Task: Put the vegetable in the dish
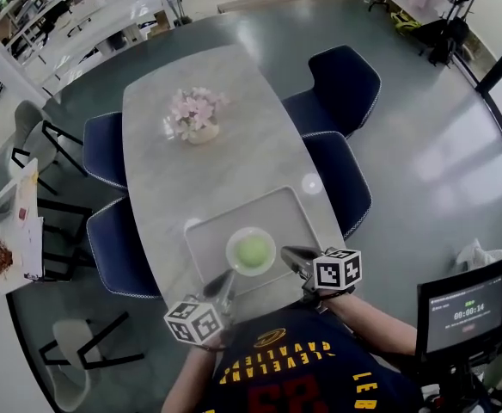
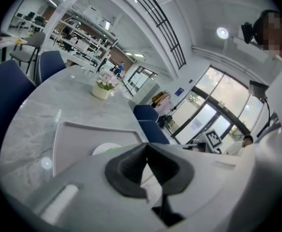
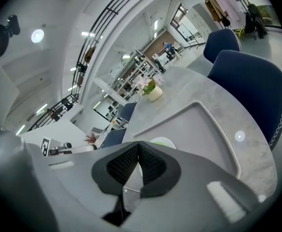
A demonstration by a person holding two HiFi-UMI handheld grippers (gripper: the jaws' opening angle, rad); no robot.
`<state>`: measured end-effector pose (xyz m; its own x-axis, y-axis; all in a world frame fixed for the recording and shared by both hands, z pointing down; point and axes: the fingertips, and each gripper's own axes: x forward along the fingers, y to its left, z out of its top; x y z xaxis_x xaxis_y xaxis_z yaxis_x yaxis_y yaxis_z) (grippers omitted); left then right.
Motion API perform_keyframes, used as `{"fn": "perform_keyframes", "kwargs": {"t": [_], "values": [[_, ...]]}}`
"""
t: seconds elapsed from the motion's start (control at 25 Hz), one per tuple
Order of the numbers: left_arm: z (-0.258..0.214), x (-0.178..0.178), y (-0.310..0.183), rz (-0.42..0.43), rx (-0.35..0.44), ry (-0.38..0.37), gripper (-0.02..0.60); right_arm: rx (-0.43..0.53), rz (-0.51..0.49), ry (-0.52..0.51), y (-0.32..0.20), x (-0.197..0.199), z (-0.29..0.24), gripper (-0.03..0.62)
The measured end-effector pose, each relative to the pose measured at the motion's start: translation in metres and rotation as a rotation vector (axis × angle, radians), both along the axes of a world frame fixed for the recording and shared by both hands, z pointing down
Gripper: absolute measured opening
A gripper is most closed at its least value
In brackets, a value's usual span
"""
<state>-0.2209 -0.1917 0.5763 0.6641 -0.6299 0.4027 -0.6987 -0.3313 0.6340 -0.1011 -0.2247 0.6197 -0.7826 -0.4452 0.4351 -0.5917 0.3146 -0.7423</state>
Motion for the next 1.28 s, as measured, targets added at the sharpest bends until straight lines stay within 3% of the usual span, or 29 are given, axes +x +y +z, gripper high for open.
{"fn": "perform_keyframes", "kwargs": {"t": [0.32, 0.76, 1.04, 1.28], "values": [[-0.052, 0.011, -0.008, 0.016, 0.110, 0.026, 0.002, 0.184, -0.077, -0.015, -0.005, -0.018, -0.065, 0.008], [-0.083, 0.015, -0.007, 0.053, 0.236, -0.085, 0.002, 0.435, -0.167, 0.121, 0.000, -0.030, -0.111, 0.008], [-0.093, 0.026, -0.004, 0.101, 0.295, -0.155, 0.002, 0.587, -0.181, 0.125, 0.006, -0.036, -0.142, 0.006], [-0.092, 0.026, -0.006, 0.109, 0.285, -0.153, 0.002, 0.606, -0.210, 0.115, 0.010, -0.045, -0.145, 0.006]]}}
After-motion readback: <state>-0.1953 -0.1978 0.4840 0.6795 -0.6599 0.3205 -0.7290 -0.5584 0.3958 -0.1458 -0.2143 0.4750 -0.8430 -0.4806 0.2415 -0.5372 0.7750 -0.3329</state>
